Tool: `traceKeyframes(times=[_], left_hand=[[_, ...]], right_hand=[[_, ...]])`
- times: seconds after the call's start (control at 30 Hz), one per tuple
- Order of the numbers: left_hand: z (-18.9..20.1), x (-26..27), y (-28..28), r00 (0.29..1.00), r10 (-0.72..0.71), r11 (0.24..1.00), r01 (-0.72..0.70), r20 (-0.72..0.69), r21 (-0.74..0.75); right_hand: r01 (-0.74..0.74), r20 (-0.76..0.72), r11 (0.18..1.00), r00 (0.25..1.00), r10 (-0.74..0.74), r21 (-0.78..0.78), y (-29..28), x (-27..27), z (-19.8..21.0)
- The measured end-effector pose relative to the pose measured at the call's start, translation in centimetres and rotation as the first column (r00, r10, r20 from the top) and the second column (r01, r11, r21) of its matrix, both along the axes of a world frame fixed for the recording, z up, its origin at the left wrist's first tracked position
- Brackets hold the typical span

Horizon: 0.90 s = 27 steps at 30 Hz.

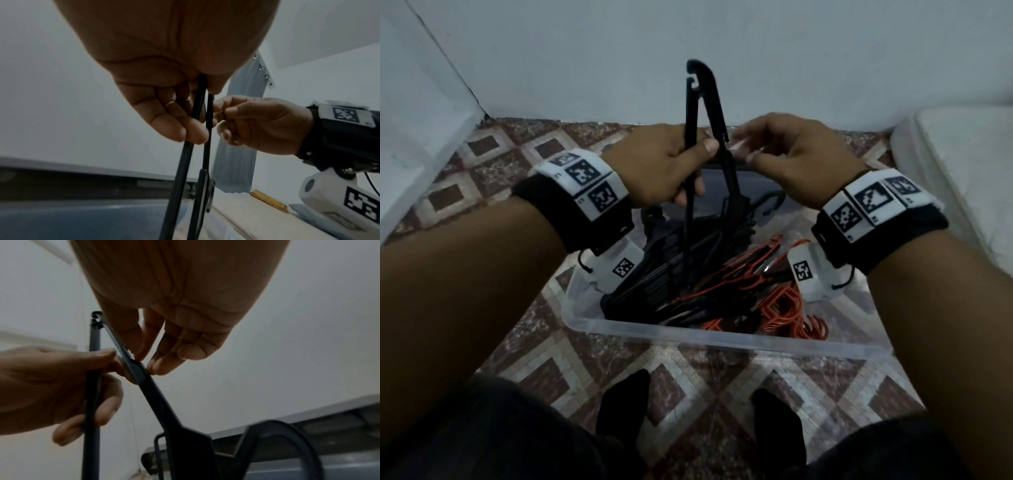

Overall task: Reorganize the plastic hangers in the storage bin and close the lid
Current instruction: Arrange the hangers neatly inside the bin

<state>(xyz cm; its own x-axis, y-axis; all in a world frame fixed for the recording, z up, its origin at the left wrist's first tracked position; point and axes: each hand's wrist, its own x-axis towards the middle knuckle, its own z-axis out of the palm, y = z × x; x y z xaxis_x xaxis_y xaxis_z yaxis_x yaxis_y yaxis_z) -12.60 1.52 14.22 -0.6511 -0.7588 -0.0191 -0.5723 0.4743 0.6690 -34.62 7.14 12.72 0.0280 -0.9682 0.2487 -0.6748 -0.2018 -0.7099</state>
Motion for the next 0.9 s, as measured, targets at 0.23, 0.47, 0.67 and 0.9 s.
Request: traceKeyframes(times=[0.23,0.47,0.67,0.9], left_hand=[[-2.1,-2.6,0.5,0.948,0.037,0.954,0.061,-0.318,0.293],[-2.3,-3.8,-0.6,0.896,0.081,0.915,0.107,-0.437,0.389],[-3.2,-3.1,-2.2,0.833,0.210,0.850,0.103,-0.512,0.516],[-11.4,-7.0,-1.7,0.803,-0.208,0.964,0.073,0.559,0.254]], right_hand=[[0.132,-0.323,0.978,0.944,-0.074,0.163,1.1,-4.0,-0.7],[0.317,-0.369,0.948,0.884,-0.287,0.022,2.6,-7.8,-1.8],[0.320,-0.145,0.943,0.941,-0.305,0.094,4.1,-9.3,-1.0],[0.404,-0.197,0.915,0.895,-0.400,-0.020,4.9,-9.7,0.7]])
